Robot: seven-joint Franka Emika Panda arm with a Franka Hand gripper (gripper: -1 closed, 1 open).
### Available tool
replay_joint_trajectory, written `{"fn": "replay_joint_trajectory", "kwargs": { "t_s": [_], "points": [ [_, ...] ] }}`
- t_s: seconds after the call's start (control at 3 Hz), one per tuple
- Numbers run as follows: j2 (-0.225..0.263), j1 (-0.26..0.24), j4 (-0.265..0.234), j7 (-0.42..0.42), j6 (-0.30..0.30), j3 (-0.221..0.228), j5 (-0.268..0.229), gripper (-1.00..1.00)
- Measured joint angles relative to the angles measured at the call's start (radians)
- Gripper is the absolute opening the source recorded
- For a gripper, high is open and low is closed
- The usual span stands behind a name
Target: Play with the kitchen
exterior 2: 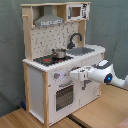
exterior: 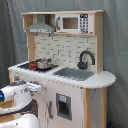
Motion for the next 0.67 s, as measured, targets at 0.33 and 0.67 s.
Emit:
{"fn": "replay_joint_trajectory", "kwargs": {
  "t_s": [0.33, 0.67],
  "points": [
    [0.0, 0.001, -0.004, 0.088, 0.0, -0.001, 0.006, -1.0],
    [0.001, 0.001, -0.004, 0.204, 0.002, -0.001, 0.006, -1.0]
  ]
}}
